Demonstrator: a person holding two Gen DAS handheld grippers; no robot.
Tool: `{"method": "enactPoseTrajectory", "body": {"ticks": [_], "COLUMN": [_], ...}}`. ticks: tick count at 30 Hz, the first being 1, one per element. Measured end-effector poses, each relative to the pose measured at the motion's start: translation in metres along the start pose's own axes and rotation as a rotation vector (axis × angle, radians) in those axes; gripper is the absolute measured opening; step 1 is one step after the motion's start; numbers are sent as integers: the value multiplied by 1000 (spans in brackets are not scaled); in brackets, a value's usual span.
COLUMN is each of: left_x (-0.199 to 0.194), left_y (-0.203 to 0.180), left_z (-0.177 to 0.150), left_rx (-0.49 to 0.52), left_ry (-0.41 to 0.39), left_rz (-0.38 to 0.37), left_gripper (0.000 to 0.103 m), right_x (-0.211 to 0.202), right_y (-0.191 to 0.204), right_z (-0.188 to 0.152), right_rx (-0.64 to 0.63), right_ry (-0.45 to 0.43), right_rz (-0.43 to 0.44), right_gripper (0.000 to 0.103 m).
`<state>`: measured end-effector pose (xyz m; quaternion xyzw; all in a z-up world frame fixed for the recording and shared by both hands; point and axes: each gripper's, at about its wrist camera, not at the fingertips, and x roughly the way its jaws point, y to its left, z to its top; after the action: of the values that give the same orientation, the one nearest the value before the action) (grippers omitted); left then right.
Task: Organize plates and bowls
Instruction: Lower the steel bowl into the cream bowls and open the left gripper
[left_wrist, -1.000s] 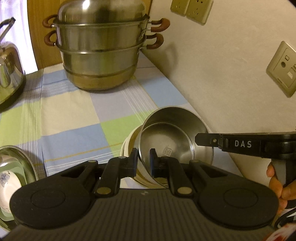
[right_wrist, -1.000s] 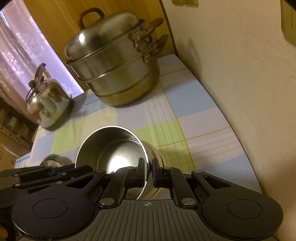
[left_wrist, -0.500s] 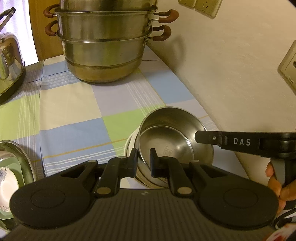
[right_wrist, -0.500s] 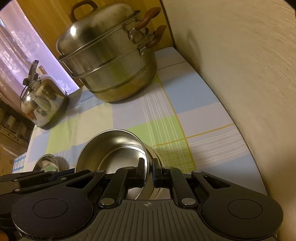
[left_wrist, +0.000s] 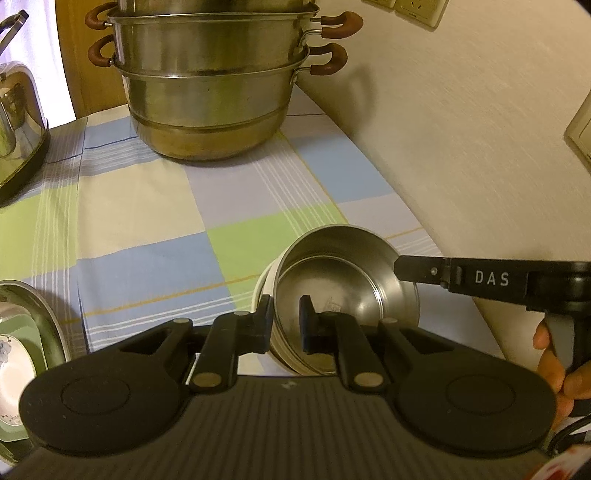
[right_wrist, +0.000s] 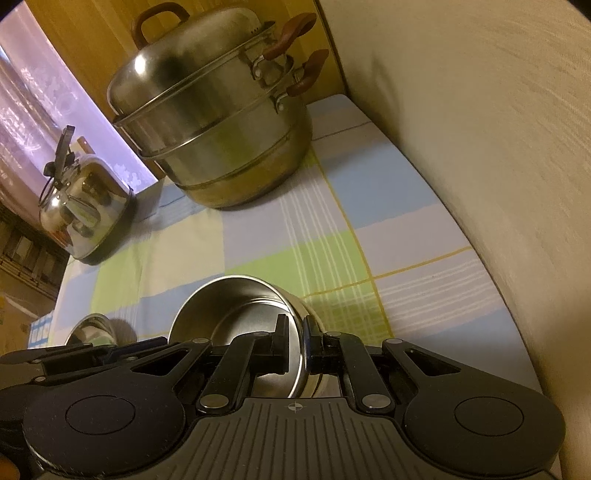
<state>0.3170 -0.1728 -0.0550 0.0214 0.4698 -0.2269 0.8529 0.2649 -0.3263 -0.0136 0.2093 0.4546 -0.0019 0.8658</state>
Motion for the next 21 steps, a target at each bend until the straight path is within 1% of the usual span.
{"method": "enactPoseTrajectory", "body": {"ticks": [9, 21], "left_x": [1, -3], "left_y": [-3, -9], "left_z": [-1, -4], "left_rx": [5, -6], "left_ry": [-1, -11], "left_rz": [27, 50], "left_gripper": [12, 12], "right_x": [1, 0], "right_y": [0, -5], "right_z": [-1, -1], "right_rx": [-23, -38], "right_ry": [-5, -6], "right_rz": [-5, 18], "right_gripper": [8, 8]}}
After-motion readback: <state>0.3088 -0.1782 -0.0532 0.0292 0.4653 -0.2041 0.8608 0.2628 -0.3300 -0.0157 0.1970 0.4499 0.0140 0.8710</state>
